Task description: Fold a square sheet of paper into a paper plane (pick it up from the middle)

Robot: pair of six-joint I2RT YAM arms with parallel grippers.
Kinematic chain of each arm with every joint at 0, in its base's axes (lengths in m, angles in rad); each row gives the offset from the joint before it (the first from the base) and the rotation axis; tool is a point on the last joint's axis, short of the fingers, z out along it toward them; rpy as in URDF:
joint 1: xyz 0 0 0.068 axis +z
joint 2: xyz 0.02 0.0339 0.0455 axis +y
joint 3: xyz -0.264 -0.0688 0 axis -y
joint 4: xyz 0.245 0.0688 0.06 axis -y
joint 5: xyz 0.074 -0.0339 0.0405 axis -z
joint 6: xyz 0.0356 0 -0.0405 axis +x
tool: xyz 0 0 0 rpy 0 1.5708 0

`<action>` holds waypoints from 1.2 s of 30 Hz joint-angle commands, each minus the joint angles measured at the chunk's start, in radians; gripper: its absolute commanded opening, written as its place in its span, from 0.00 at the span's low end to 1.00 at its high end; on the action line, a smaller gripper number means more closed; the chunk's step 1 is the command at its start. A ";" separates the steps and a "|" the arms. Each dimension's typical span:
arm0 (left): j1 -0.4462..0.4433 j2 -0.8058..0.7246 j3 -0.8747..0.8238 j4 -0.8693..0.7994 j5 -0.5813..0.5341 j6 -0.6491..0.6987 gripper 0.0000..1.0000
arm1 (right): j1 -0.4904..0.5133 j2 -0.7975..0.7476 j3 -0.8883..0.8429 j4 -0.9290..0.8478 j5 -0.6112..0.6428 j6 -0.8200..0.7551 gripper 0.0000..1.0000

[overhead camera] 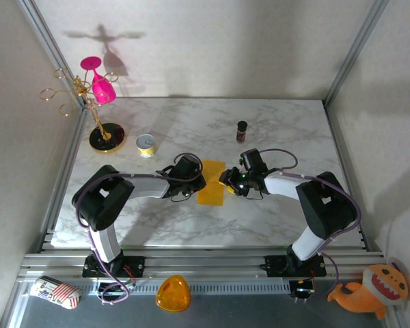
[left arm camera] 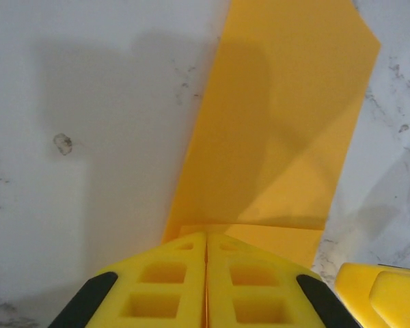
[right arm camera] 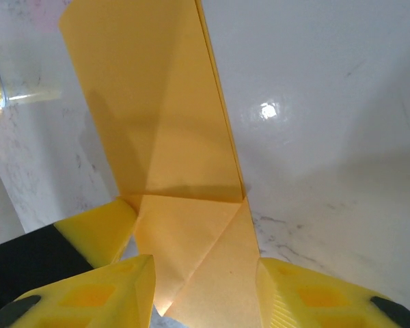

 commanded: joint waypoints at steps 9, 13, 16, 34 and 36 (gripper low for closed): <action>0.009 0.029 -0.042 -0.014 -0.034 -0.076 0.07 | 0.033 0.068 0.055 -0.002 -0.011 0.049 0.36; 0.009 0.027 -0.053 -0.013 -0.029 -0.078 0.07 | 0.037 0.087 0.071 -0.006 -0.013 0.046 0.35; 0.009 0.025 -0.058 -0.009 -0.027 -0.079 0.07 | 0.039 0.098 0.074 0.005 -0.021 0.046 0.34; 0.009 0.004 -0.081 0.005 -0.014 -0.100 0.07 | 0.043 0.103 0.078 -0.039 0.023 0.085 0.32; 0.009 0.001 -0.088 0.014 -0.007 -0.109 0.07 | 0.042 0.089 0.061 -0.019 0.035 0.107 0.32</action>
